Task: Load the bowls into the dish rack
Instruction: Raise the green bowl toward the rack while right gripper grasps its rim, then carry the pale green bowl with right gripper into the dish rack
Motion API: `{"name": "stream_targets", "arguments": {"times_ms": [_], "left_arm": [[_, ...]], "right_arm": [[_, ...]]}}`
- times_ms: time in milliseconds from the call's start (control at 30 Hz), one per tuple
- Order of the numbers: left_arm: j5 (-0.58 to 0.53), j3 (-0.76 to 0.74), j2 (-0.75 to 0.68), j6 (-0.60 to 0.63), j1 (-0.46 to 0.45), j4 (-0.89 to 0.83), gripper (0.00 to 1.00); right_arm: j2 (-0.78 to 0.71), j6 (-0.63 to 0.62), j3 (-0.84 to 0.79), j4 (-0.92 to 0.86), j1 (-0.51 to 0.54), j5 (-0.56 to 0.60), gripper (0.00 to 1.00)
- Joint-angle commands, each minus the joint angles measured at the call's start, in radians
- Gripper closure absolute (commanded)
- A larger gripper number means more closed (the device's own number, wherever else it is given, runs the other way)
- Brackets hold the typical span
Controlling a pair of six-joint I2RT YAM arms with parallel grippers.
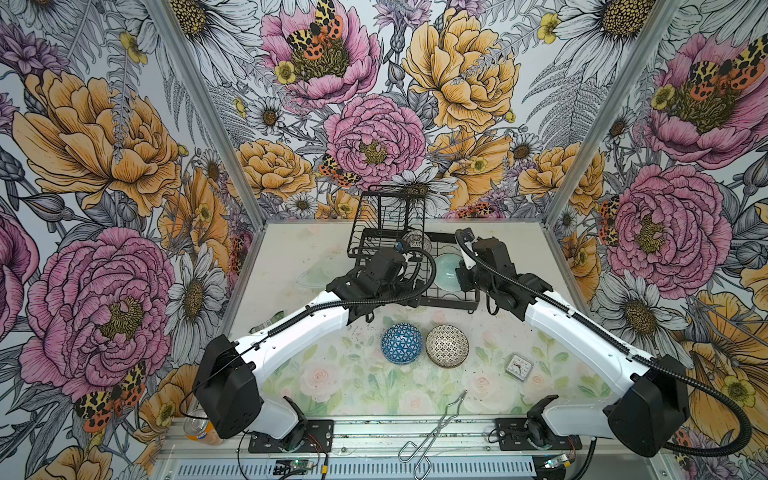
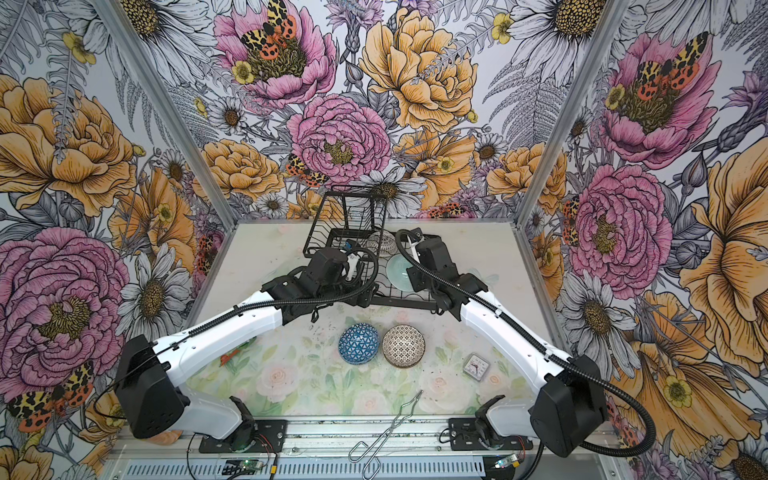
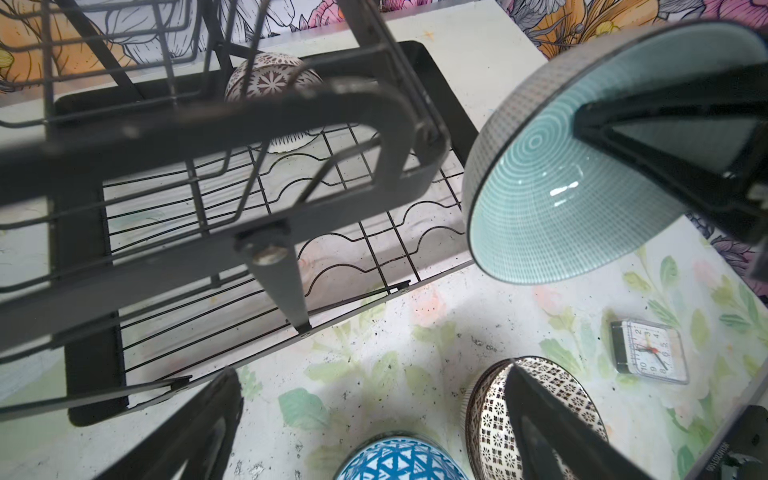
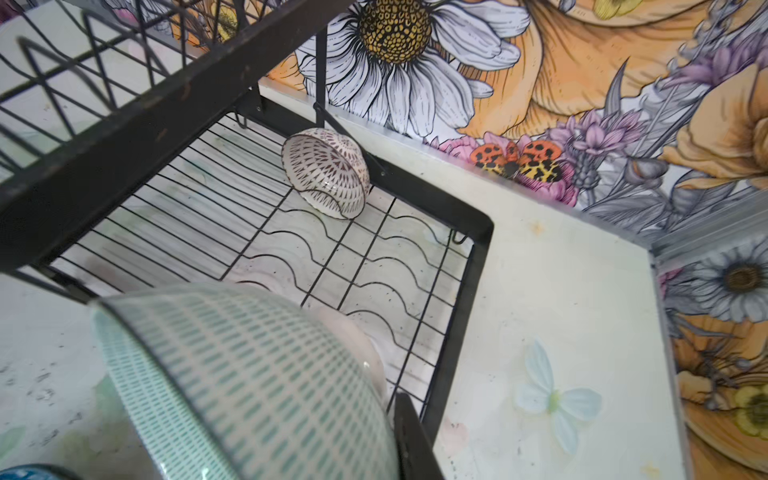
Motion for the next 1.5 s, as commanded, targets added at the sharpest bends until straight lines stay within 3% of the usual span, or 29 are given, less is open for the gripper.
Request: {"name": "stream_targets", "arguments": {"times_ms": [0, 133, 200, 333, 500, 900, 1467], "left_arm": [[0.021, 0.000, 0.012, 0.027, 0.013, -0.009, 0.01], [0.028, 0.003, 0.017, 0.033, 0.023, -0.009, 0.01], [0.039, 0.007, 0.014, 0.043, 0.026, -0.010, 0.01], [0.061, 0.009, 0.014, 0.053, 0.035, -0.008, 0.01], [0.094, 0.004, 0.012, 0.055, 0.048, -0.009, 0.01], [0.102, -0.015, -0.006, 0.029, 0.057, -0.011, 0.01], [0.116, -0.011, -0.013, 0.009, 0.071, -0.015, 0.01]], "right_arm": [[0.015, -0.285, -0.036, 0.306, -0.033, 0.104, 1.00], [0.028, -0.542, -0.201, 0.695, -0.054, 0.094, 1.00], [0.074, -0.608, -0.197, 0.767, -0.082, 0.104, 1.00], [0.194, -0.675, -0.180, 0.997, -0.133, 0.161, 1.00], [0.359, -0.766, -0.133, 1.175, -0.176, 0.128, 1.00], [0.622, -0.836, 0.034, 1.204, -0.234, -0.032, 1.00], [0.733, -0.836, 0.090, 1.169, -0.236, -0.109, 1.00]]}}
